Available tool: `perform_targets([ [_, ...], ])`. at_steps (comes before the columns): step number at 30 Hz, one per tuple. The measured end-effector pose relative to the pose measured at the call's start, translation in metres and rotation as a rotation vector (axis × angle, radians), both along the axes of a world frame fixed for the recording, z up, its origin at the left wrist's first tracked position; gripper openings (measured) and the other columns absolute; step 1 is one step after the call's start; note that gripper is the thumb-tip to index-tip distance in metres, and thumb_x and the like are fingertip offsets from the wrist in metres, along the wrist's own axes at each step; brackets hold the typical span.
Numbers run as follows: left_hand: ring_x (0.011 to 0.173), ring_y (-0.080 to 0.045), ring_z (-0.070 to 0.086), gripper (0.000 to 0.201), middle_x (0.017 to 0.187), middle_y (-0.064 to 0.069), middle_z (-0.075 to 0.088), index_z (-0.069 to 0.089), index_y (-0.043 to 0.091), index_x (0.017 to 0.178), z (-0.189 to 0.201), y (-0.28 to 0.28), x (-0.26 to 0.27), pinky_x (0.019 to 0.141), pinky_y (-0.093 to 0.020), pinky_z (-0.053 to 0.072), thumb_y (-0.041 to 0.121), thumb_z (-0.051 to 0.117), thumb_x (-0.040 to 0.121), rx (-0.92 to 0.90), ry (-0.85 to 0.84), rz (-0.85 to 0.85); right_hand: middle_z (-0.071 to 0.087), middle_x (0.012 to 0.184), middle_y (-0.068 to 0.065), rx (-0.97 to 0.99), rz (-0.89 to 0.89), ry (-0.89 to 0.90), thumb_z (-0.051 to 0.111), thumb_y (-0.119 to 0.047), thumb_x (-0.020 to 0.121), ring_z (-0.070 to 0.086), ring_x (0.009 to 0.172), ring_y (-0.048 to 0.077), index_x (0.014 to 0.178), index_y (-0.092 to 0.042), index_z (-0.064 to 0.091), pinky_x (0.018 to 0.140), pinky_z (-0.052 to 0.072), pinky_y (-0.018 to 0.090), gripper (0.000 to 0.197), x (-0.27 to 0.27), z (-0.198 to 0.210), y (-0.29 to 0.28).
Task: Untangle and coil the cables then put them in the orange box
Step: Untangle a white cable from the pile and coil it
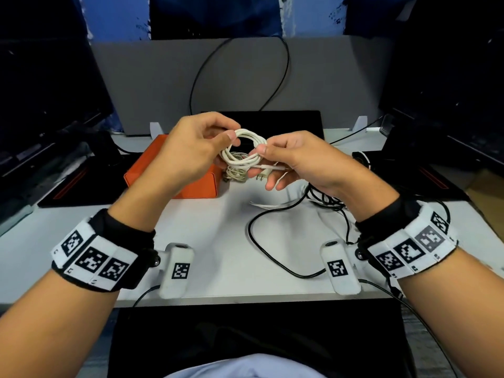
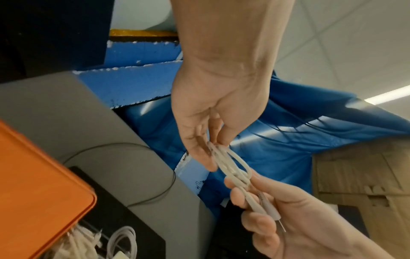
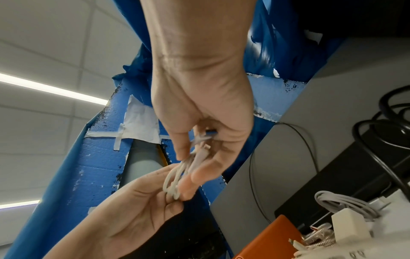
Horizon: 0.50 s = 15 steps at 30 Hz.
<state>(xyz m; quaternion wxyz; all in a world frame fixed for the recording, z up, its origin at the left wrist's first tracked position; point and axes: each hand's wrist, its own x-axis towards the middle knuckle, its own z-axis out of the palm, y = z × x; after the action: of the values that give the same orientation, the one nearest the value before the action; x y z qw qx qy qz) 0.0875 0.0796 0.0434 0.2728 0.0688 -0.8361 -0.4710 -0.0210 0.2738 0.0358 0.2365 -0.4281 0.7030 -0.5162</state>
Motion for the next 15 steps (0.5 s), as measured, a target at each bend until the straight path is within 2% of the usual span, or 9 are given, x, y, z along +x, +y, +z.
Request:
perform_targets([
  [3,0.087,-0.036,0.074,0.013,0.095,-0.014,0.077,0.072,0.009,0.11,-0.002,0.0,-0.001,0.073,-0.047,0.064,0.009,0.064,0.1,0.039,-0.017,-0.006,0.079,0.105,0.008,0.034,0.033,-0.05,0.051,-0.031,0.107,0.07,0.08,0.023,0.119,-0.008,0.072,0.072,0.055,0.029,0.033,0.001,-0.002,-0.001],
  [5,0.086,-0.034,0.075,0.012,0.096,-0.016,0.076,0.072,0.008,0.109,-0.005,-0.001,-0.003,0.068,-0.041,0.064,0.009,0.065,0.1,0.056,-0.031,-0.005,0.078,0.106,0.01,0.004,0.012,-0.094,0.053,-0.026,0.106,0.072,0.083,0.025,0.113,-0.007,0.073,0.073,0.057,0.029,0.028,-0.001,-0.005,-0.002],
  [7,0.088,-0.03,0.075,0.011,0.099,-0.014,0.076,0.073,0.013,0.107,-0.008,-0.003,-0.005,0.066,-0.034,0.064,0.012,0.065,0.1,0.075,-0.054,-0.011,0.078,0.1,0.012,-0.037,-0.043,-0.124,0.058,-0.02,0.104,0.073,0.08,0.024,0.104,-0.007,0.074,0.069,0.057,0.028,0.021,-0.005,-0.008,-0.004],
  [10,0.092,-0.025,0.075,0.012,0.1,-0.004,0.077,0.073,0.021,0.108,-0.012,-0.007,-0.007,0.074,-0.034,0.064,0.024,0.064,0.101,0.018,-0.116,0.002,0.077,0.094,0.015,-0.049,-0.126,-0.135,0.064,-0.017,0.101,0.074,0.074,0.023,0.101,-0.004,0.074,0.065,0.059,0.025,0.016,-0.014,-0.009,-0.004],
  [12,0.093,-0.017,0.073,0.014,0.097,0.005,0.077,0.074,0.026,0.11,-0.016,-0.015,-0.009,0.084,-0.037,0.061,0.031,0.066,0.099,-0.112,-0.156,0.027,0.077,0.096,0.019,-0.042,-0.17,-0.144,0.066,-0.015,0.099,0.075,0.076,0.025,0.103,0.001,0.073,0.065,0.061,0.024,0.018,-0.02,-0.008,-0.005],
  [14,0.095,-0.007,0.07,0.018,0.103,0.01,0.074,0.073,0.027,0.115,-0.022,-0.021,-0.011,0.094,-0.04,0.058,0.03,0.068,0.097,-0.212,-0.185,-0.01,0.077,0.1,0.022,0.003,-0.192,-0.129,0.067,-0.014,0.099,0.076,0.08,0.027,0.108,0.006,0.072,0.069,0.062,0.026,0.022,-0.026,-0.007,-0.01],
  [15,0.099,-0.007,0.069,0.023,0.11,0.009,0.072,0.071,0.028,0.119,-0.024,-0.022,-0.013,0.096,-0.04,0.056,0.027,0.07,0.096,-0.242,-0.198,-0.046,0.077,0.1,0.022,0.043,-0.182,-0.119,0.067,-0.014,0.099,0.076,0.082,0.027,0.108,0.006,0.071,0.071,0.062,0.027,0.022,-0.028,-0.006,-0.014],
])
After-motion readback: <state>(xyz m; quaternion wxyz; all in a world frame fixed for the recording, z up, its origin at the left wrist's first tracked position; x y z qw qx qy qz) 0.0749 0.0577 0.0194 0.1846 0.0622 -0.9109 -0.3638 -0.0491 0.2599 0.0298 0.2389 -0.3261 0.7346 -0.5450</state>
